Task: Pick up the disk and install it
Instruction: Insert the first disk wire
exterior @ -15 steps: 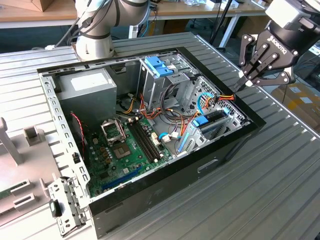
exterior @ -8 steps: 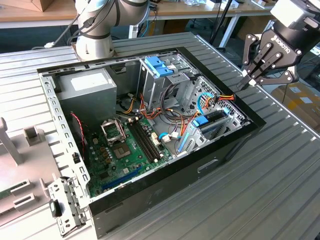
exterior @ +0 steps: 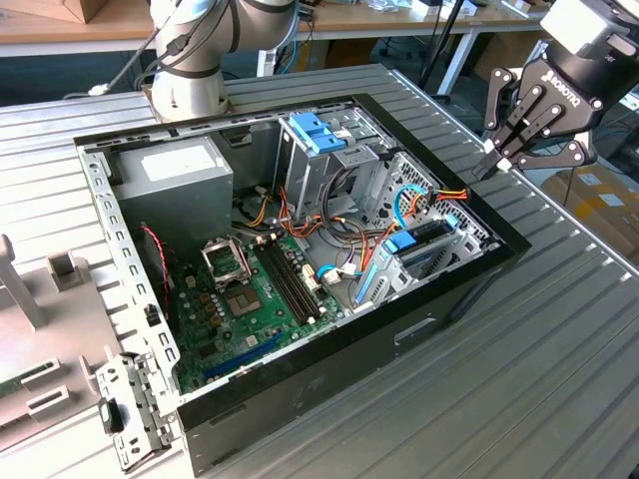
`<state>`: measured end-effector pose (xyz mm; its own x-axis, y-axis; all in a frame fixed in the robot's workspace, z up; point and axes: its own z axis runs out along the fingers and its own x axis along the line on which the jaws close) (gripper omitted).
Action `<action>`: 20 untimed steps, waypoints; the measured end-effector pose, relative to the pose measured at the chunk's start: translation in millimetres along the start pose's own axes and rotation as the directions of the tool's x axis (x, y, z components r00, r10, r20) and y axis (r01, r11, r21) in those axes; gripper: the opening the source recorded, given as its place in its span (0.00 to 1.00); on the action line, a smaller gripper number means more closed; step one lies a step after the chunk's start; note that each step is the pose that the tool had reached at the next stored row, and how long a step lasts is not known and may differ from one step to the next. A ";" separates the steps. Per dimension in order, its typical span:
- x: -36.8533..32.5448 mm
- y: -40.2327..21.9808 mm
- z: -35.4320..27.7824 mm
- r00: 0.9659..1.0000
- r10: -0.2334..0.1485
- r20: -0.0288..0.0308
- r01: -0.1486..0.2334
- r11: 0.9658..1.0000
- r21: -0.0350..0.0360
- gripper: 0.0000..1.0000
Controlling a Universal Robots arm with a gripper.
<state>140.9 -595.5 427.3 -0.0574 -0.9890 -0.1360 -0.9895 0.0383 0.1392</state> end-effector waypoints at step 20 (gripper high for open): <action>0.0 -0.6 0.0 1.000 0.000 0.000 0.000 1.000 0.000 0.78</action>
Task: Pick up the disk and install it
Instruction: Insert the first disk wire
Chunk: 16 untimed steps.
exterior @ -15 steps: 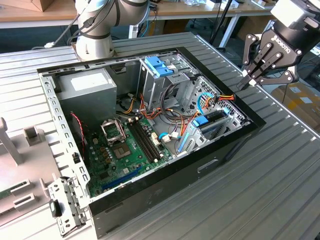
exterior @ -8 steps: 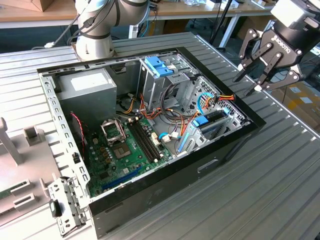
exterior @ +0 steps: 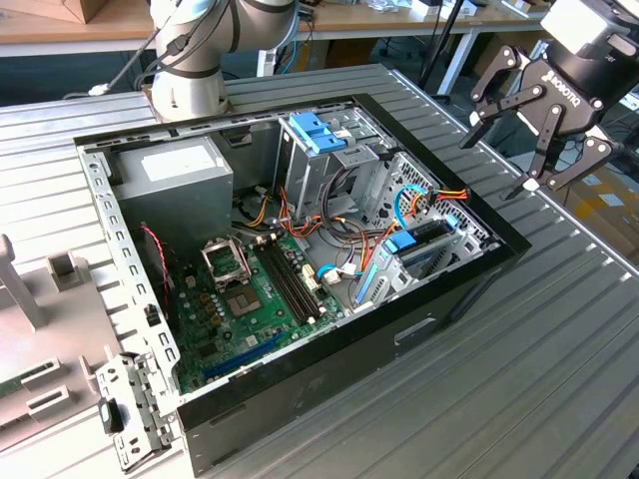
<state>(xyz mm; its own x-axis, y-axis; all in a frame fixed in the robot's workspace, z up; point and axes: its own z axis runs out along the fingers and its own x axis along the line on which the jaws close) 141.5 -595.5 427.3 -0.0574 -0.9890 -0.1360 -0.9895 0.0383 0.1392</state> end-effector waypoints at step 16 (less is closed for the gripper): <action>-11.5 -23.3 10.7 1.000 -0.028 -0.005 0.028 1.000 -0.004 0.78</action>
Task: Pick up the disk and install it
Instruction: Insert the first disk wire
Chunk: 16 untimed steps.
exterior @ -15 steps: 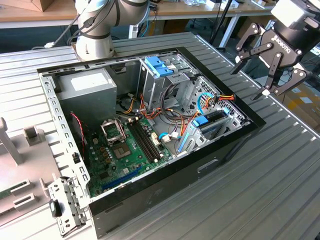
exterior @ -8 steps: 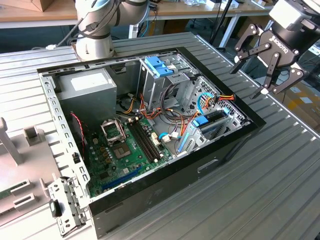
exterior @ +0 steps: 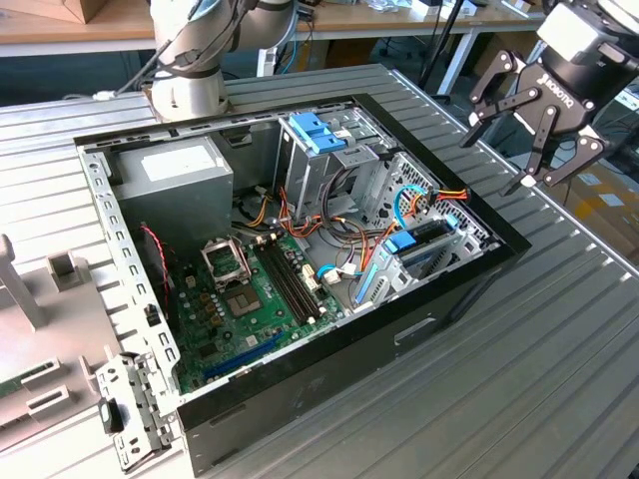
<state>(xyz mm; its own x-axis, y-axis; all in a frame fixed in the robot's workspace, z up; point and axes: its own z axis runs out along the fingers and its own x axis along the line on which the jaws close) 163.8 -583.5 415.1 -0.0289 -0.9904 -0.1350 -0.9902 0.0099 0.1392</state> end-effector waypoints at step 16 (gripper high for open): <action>0.6 -20.5 11.6 1.000 -0.013 -0.004 0.013 1.000 -0.002 0.78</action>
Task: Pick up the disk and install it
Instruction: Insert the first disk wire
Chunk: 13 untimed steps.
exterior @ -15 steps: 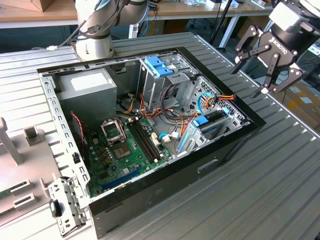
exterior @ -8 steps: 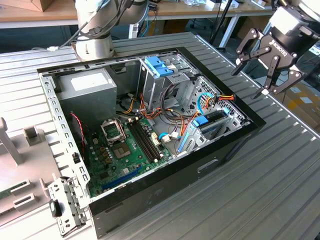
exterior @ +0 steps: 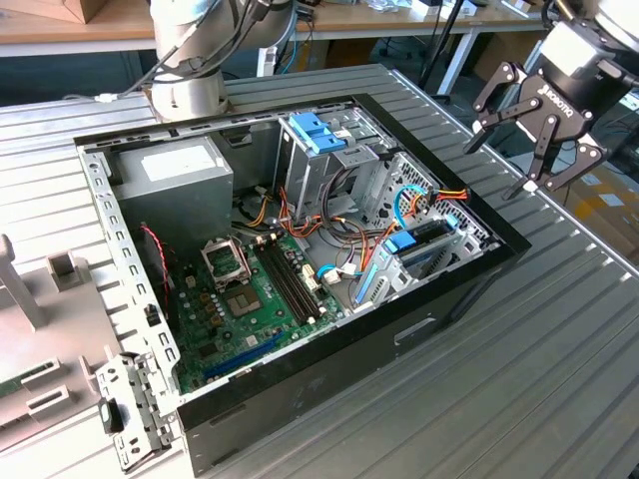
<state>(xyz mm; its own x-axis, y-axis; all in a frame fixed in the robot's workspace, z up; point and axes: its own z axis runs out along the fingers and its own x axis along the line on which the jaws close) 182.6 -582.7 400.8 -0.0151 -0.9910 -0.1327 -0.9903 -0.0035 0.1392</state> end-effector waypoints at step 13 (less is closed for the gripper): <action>1.1 -8.8 8.3 1.000 -0.024 -0.004 0.024 1.000 -0.003 0.78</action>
<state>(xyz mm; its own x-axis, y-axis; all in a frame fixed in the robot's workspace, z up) 190.1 -582.6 391.3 0.0093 -0.9911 -0.1325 -0.9899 -0.0279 0.1392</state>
